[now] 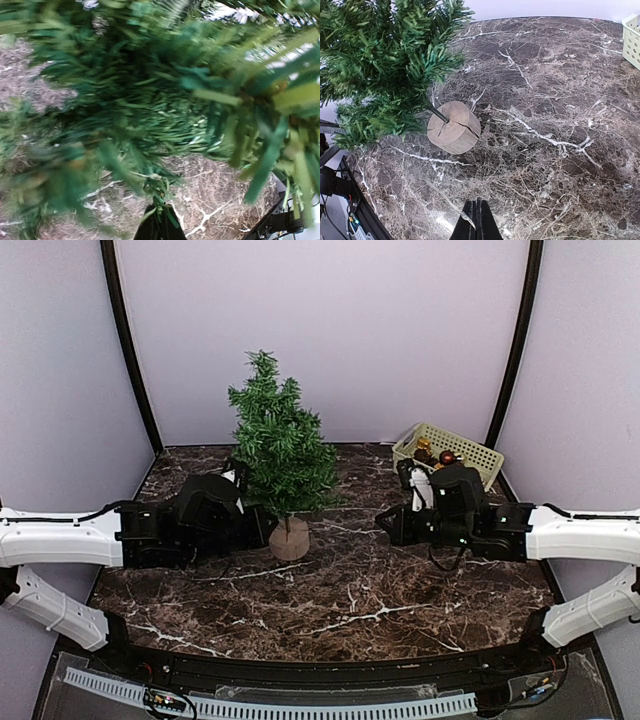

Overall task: Decorate the small christmas tree
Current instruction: Wrap the side of the string light in the gap of the branches.

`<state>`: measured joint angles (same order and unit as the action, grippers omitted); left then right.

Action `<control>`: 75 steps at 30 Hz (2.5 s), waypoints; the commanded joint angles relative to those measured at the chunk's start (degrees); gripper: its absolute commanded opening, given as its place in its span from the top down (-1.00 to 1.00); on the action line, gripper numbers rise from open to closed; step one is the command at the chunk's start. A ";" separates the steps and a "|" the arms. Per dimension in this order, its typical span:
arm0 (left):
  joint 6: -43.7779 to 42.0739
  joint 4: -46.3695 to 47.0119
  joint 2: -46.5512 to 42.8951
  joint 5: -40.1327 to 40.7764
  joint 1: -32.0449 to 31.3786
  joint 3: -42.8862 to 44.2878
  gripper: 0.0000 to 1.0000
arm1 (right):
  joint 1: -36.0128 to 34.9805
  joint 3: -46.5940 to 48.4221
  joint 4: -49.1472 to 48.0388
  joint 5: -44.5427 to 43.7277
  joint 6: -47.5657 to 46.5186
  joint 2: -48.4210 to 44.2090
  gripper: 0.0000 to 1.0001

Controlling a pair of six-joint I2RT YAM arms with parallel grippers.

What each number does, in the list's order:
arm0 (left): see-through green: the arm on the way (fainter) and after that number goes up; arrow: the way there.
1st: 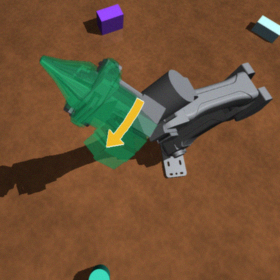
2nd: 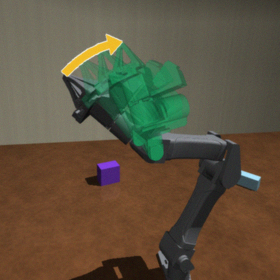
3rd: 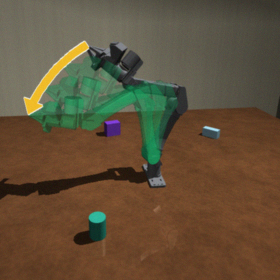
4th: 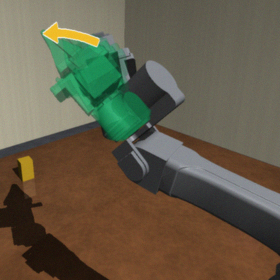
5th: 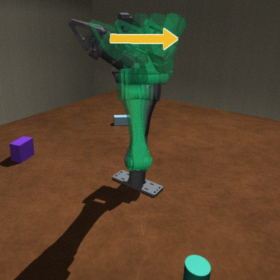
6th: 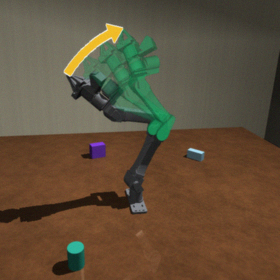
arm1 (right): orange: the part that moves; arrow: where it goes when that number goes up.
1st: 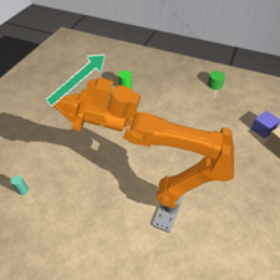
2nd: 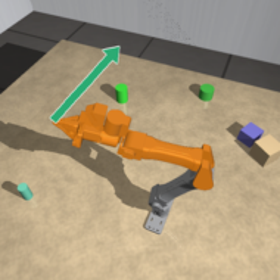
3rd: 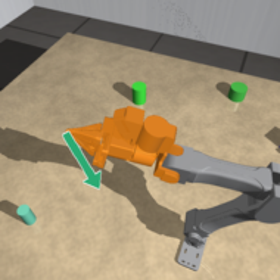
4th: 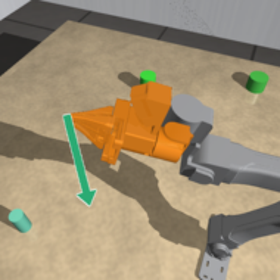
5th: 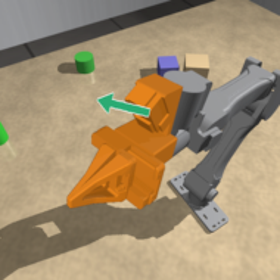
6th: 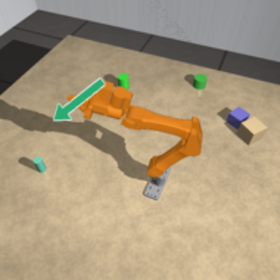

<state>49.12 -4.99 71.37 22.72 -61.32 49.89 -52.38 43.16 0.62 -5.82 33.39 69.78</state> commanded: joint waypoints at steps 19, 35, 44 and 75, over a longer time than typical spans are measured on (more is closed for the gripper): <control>-9.22 0.70 -11.61 -7.90 4.71 -7.23 1.00 | -7.89 6.75 9.39 -0.84 -3.66 5.00 1.00; -10.89 0.87 -10.55 -8.65 5.55 -7.18 1.00 | -13.93 9.24 17.40 5.53 -3.94 -3.66 1.00; -10.92 0.63 -10.64 -8.92 5.68 -7.35 1.00 | -17.52 13.40 19.30 10.53 -7.25 1.08 1.00; -11.10 -1.34 -13.28 -7.69 6.53 -8.67 1.00 | -20.20 18.77 22.24 -2.14 -5.88 0.31 1.00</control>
<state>38.59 -6.09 59.64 14.17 -55.22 41.82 -72.10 60.12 22.90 -4.75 26.96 70.28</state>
